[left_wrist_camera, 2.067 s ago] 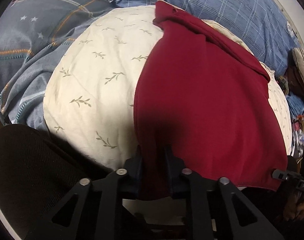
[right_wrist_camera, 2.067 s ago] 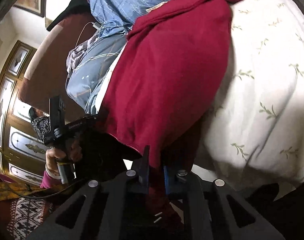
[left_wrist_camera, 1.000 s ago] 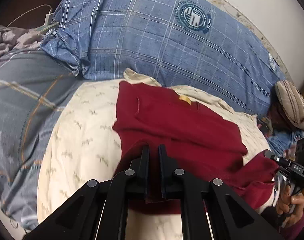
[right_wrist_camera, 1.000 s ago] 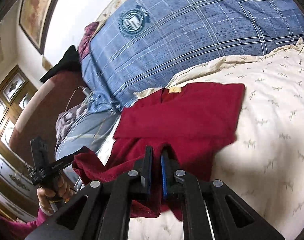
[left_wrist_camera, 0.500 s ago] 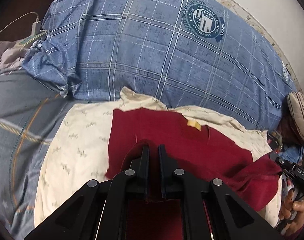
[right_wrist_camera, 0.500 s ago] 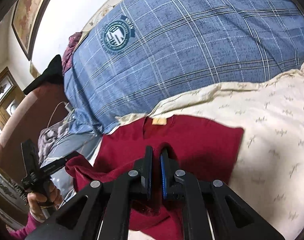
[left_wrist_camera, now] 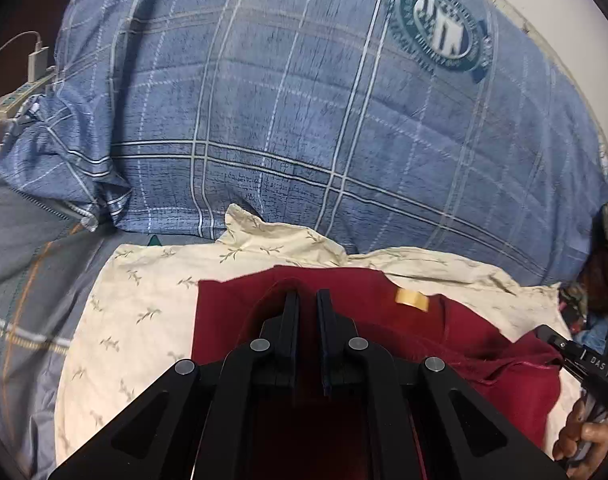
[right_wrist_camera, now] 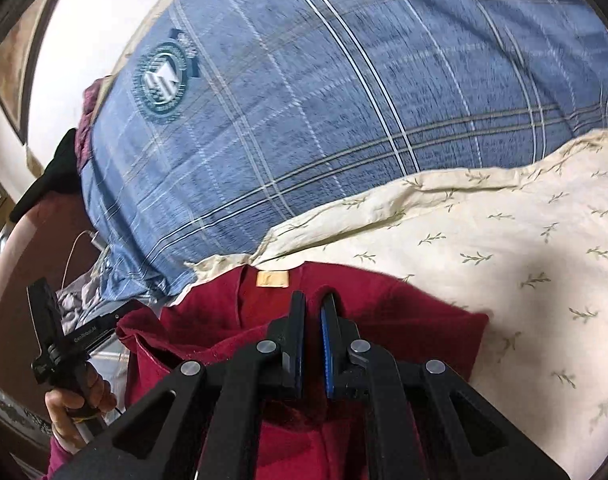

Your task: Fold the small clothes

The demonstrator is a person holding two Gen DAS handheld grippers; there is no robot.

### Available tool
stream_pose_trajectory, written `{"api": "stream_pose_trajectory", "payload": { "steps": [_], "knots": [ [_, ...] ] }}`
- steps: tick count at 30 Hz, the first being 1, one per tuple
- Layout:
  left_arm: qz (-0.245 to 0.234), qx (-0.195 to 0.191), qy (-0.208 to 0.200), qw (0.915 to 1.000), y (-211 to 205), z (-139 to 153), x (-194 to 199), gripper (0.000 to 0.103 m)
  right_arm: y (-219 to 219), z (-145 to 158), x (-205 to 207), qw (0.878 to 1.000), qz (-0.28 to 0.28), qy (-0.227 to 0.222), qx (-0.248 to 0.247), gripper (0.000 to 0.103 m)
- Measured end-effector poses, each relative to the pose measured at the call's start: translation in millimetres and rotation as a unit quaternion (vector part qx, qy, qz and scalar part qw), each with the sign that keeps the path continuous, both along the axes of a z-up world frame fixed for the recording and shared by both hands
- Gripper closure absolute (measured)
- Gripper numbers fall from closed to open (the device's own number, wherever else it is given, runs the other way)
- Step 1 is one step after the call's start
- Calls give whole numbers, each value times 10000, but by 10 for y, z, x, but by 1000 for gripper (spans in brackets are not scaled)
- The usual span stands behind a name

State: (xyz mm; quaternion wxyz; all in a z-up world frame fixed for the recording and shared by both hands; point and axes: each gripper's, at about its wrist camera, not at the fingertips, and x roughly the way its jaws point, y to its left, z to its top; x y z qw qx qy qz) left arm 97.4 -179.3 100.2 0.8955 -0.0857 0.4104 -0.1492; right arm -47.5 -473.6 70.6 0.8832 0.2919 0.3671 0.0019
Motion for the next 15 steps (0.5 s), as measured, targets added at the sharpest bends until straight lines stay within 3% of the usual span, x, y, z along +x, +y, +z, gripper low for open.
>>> {"api": "stream_pose_trajectory", "payload": {
  "steps": [7, 8, 9, 11, 13, 15],
  "knots": [
    [-15, -30, 340, 9994, -105, -322, 389, 91, -193, -247, 223, 9980, 40, 354, 526, 92],
    [-41, -66, 387, 9992, -96, -348, 420, 85, -215, -206, 180, 9981, 21, 290, 545, 87],
    [-38, -102, 402, 9991, -78, -359, 436, 80, -239, -141, 109, 9987, -75, 179, 477, 72],
    [84, -128, 224, 9996, -2, -305, 413, 52, -279, -23, -27, 9988, -207, -55, 433, 62],
    [156, -269, 81, 9995, 92, -228, 344, 43, -270, 88, -128, 9989, -107, -152, 436, 62],
    [159, -291, 66, 9994, 178, -145, 244, 40, -126, 186, -179, 9998, 170, -68, 82, 62]
  ]
}}
